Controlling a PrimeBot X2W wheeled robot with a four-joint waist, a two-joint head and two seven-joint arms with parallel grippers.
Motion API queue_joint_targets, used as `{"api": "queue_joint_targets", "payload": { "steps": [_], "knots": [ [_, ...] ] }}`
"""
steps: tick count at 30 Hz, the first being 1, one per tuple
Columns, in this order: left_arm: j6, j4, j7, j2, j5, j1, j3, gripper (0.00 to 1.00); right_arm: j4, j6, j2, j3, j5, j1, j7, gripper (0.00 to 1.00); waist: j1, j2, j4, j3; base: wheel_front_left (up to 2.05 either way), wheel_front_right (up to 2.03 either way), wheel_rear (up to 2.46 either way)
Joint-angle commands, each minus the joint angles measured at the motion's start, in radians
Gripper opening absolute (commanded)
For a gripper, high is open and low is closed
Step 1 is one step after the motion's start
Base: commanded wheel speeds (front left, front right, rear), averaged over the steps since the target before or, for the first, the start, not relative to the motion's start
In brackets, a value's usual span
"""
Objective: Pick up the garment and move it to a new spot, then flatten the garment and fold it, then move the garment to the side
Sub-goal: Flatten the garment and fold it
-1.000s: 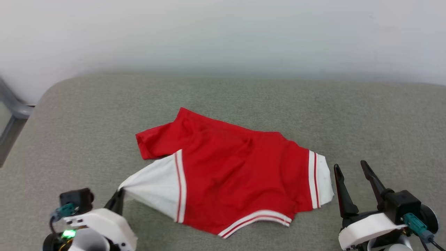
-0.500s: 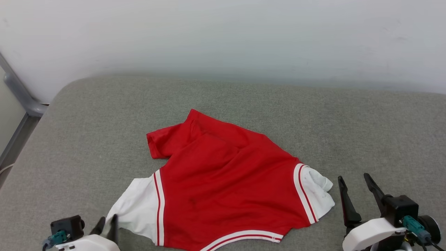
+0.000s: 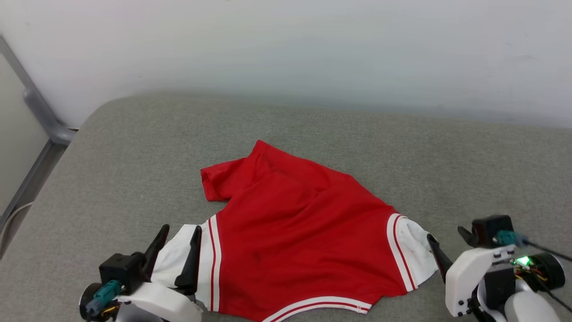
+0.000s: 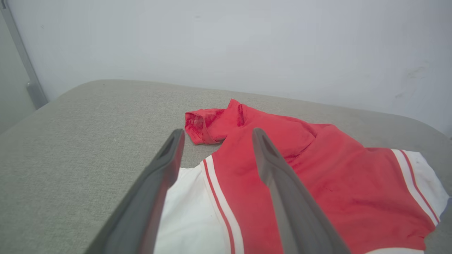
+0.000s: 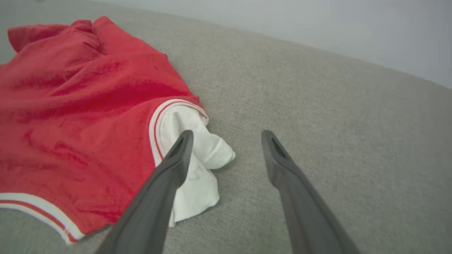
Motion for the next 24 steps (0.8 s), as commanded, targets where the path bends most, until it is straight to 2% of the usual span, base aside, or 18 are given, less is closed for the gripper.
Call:
{"api": "queue_joint_targets", "payload": {
  "steps": [1, 5, 10, 13, 21, 22, 23, 24],
  "knots": [
    [-0.003, -0.008, -0.005, -0.005, 0.006, -0.014, -0.007, 1.0, 0.001, -0.001, -0.023, 0.018, 0.025, -0.024, 0.053, 1.0, 0.0, -0.0001, 0.009, 0.005, 0.0, 0.0, 0.0],
    [-0.006, -0.022, -0.004, -0.011, 0.018, -0.029, -0.025, 1.0, 0.006, -0.001, -0.088, 0.078, 0.093, -0.076, 0.247, 1.0, 0.0, -0.0001, 0.034, 0.02, 0.0, 0.0, 0.0],
    [-0.007, -0.025, -0.007, -0.017, 0.026, -0.042, -0.035, 1.0, 0.044, -0.001, -0.127, 0.107, 0.14, -0.128, 0.38, 1.0, 0.0, -0.0001, 0.068, 0.054, 0.0, 0.0, 0.0],
    [-0.011, -0.02, -0.01, -0.021, 0.029, -0.048, -0.04, 1.0, 0.07, -0.001, -0.135, 0.114, 0.149, -0.15, 0.403, 1.0, 0.0, -0.0001, 0.088, 0.077, 0.0, 0.0, 0.0],
    [-0.019, 0.004, -0.014, -0.033, 0.036, -0.077, -0.054, 1.0, 0.162, -0.001, -0.137, 0.143, 0.147, -0.182, 0.369, 1.0, 0.0, -0.0001, 0.126, 0.129, 0.0, 0.0, 0.0],
    [-0.021, 0.008, -0.015, -0.034, 0.037, -0.081, -0.055, 1.0, 0.176, -0.001, -0.134, 0.147, 0.151, -0.181, 0.363, 0.85, 0.0, -0.0001, 0.128, 0.132, 0.0, 0.0, 0.0],
    [-0.022, 0.011, -0.015, -0.035, 0.038, -0.083, -0.057, 1.0, 0.188, -0.001, -0.133, 0.15, 0.152, -0.18, 0.355, 0.4, 0.0, -0.0001, 0.129, 0.134, 0.0, 0.0, 0.0],
    [-0.021, 0.016, -0.015, -0.037, 0.037, -0.085, -0.06, 1.0, 0.195, -0.001, -0.133, 0.153, 0.154, -0.181, 0.342, 0.25, 0.0, -0.0001, 0.13, 0.136, 0.0, 0.0, 0.0]
  ]
}}
